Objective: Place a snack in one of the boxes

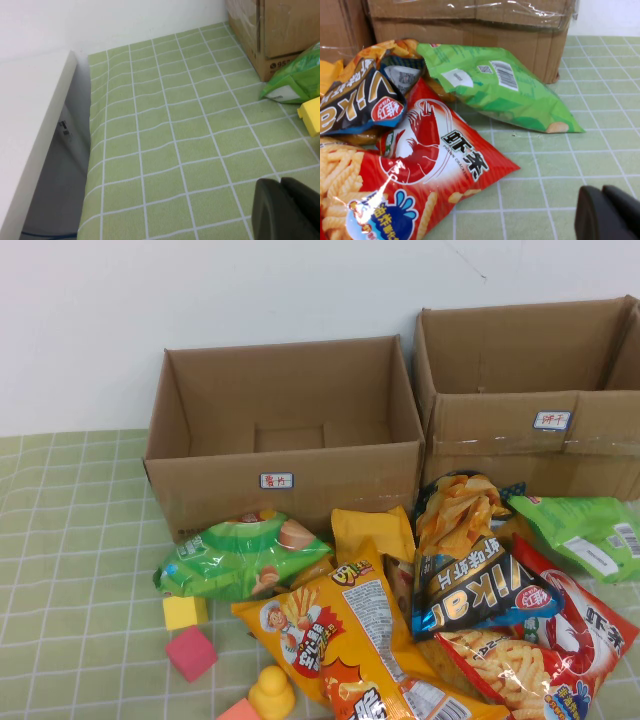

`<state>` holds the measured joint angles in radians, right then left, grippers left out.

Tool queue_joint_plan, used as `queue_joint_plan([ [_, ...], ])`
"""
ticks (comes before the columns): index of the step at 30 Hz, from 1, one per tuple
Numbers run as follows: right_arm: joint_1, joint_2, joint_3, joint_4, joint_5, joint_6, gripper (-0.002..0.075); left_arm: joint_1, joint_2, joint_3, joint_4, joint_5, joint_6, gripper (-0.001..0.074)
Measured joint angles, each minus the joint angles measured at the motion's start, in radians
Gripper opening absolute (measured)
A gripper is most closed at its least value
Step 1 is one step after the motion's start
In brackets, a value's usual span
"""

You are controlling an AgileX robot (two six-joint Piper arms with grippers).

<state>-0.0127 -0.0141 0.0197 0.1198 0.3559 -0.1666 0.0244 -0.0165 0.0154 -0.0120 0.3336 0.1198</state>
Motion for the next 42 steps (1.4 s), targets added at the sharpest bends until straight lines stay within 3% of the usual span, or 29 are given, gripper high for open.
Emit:
queue_joint_plan([
  [42, 0.000, 0.000, 0.000, 0.000, 0.000, 0.000, -0.0002, 0.000, 0.000, 0.000, -0.029, 0.002, -0.047, -0.0002],
])
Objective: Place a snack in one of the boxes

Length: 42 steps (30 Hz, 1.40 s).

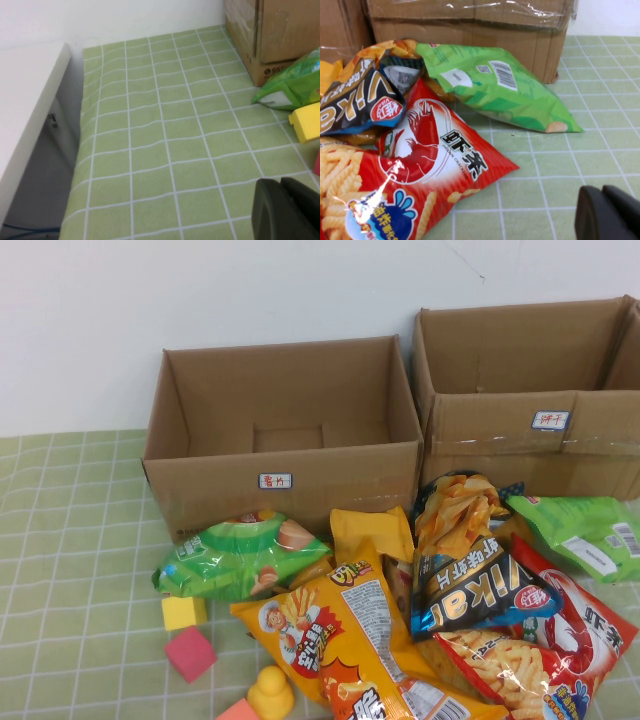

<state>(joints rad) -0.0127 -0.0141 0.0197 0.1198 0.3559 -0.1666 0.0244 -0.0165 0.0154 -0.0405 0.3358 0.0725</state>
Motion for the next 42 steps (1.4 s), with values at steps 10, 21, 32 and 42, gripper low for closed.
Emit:
queue_joint_plan([
  [10, 0.000, 0.000, 0.000, 0.000, 0.000, 0.000, -0.0002, 0.000, 0.000, -0.001, -0.082, 0.007, -0.013, -0.0002],
  [21, 0.000, 0.000, 0.000, 0.000, 0.000, 0.000, -0.0002, 0.000, 0.000, -0.001, -0.093, 0.007, -0.015, -0.0002],
  [32, 0.000, 0.000, 0.000, 0.000, 0.000, 0.000, -0.0002, 0.000, 0.000, -0.001, -0.093, 0.007, -0.015, -0.0002],
  [42, 0.000, 0.000, 0.000, 0.000, 0.000, 0.000, -0.0002, 0.000, 0.000, -0.001, -0.093, 0.007, -0.014, -0.0002],
])
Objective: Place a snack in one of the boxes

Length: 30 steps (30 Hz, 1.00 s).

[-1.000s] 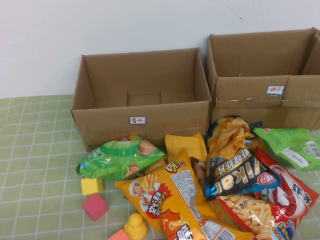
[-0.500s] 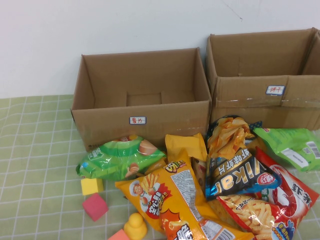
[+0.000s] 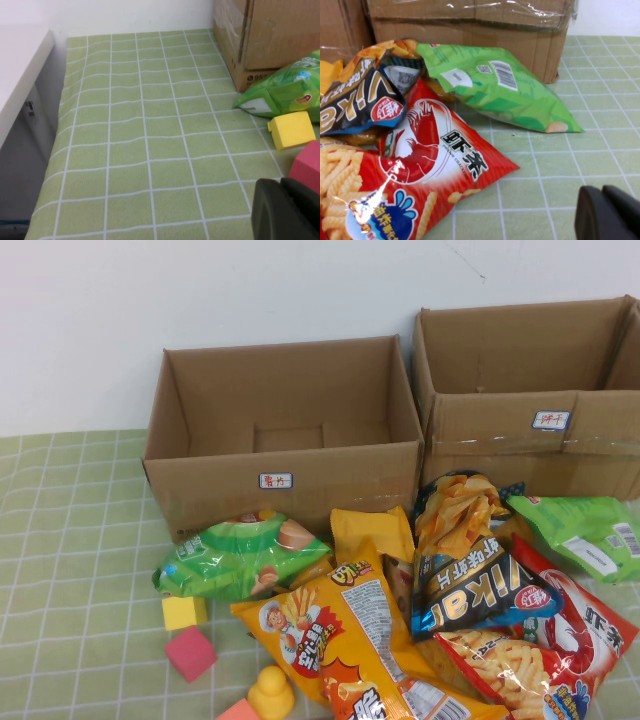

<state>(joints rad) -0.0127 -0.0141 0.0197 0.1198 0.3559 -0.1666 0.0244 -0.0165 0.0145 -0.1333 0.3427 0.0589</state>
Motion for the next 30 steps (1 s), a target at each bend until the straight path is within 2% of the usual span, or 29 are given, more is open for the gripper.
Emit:
queue_joint_plan([
  [21, 0.000, 0.000, 0.000, 0.025, -0.001, 0.000, -0.0002, 0.000, 0.000, 0.000, -0.006, -0.007, 0.000, -0.0002],
  [26, 0.000, 0.000, 0.008, 0.042, -0.072, 0.000, -0.0002, 0.000, 0.000, 0.007, -0.008, -0.148, -0.002, -0.0002],
  [30, 0.000, 0.000, 0.009, 0.043, -0.273, 0.000, -0.0002, 0.000, 0.000, 0.007, -0.008, -0.369, -0.002, -0.0003],
])
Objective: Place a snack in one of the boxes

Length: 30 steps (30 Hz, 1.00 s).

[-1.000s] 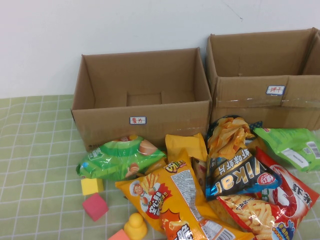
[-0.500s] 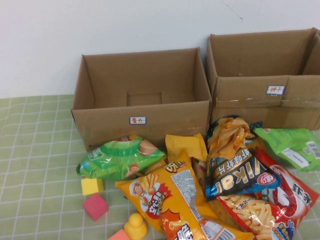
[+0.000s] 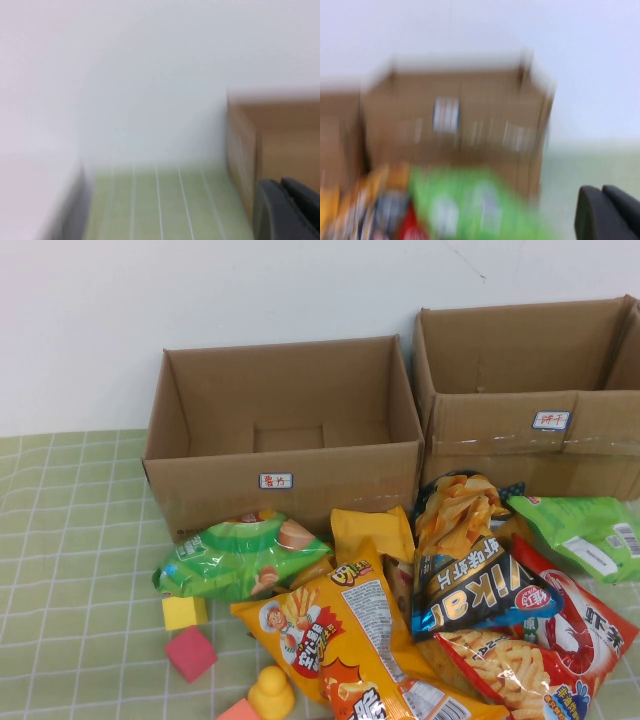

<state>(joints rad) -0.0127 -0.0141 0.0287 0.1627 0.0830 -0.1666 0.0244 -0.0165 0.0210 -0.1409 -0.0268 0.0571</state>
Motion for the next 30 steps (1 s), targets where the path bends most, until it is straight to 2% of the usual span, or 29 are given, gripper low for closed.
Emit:
queue_joint_plan([
  [1, 0.000, 0.000, 0.000, 0.003, -0.137, 0.000, -0.0002, 0.000, 0.000, 0.000, -0.002, -0.119, -0.002, -0.0003],
  [5, 0.000, 0.000, 0.000, 0.005, -0.391, 0.005, -0.0002, 0.000, 0.000, 0.000, -0.002, -0.293, -0.002, -0.0003],
  [7, 0.000, 0.000, 0.000, 0.005, -0.447, 0.005, -0.0002, 0.000, 0.000, 0.000, -0.004, -0.352, -0.007, -0.0003],
  [8, 0.000, 0.000, 0.000, 0.011, -0.581, 0.007, -0.0002, 0.000, 0.000, 0.000, -0.004, -0.362, -0.014, -0.0003],
  [12, 0.000, 0.000, 0.000, 0.036, -0.664, 0.015, -0.0002, 0.000, 0.000, 0.000, -0.005, -0.371, -0.025, -0.0003],
  [18, 0.000, 0.000, -0.002, 0.051, -0.674, 0.021, -0.0002, 0.000, 0.000, 0.000, -0.018, -0.317, -0.027, -0.0003],
  [22, 0.000, 0.000, -0.082, 0.055, -0.623, 0.029, -0.0002, 0.000, 0.000, -0.057, -0.013, -0.126, -0.019, -0.0002],
  [24, 0.000, 0.000, -0.161, 0.055, -0.550, 0.021, -0.0002, 0.000, 0.000, -0.133, -0.009, -0.014, -0.019, -0.0003],
  [25, 0.000, 0.000, -0.253, 0.055, -0.439, 0.001, -0.0002, 0.000, 0.000, -0.206, -0.007, 0.078, -0.011, -0.0002],
  [30, 0.000, 0.005, -0.459, 0.055, -0.147, -0.094, -0.0002, 0.000, 0.000, -0.354, 0.019, 0.273, 0.011, -0.0003],
])
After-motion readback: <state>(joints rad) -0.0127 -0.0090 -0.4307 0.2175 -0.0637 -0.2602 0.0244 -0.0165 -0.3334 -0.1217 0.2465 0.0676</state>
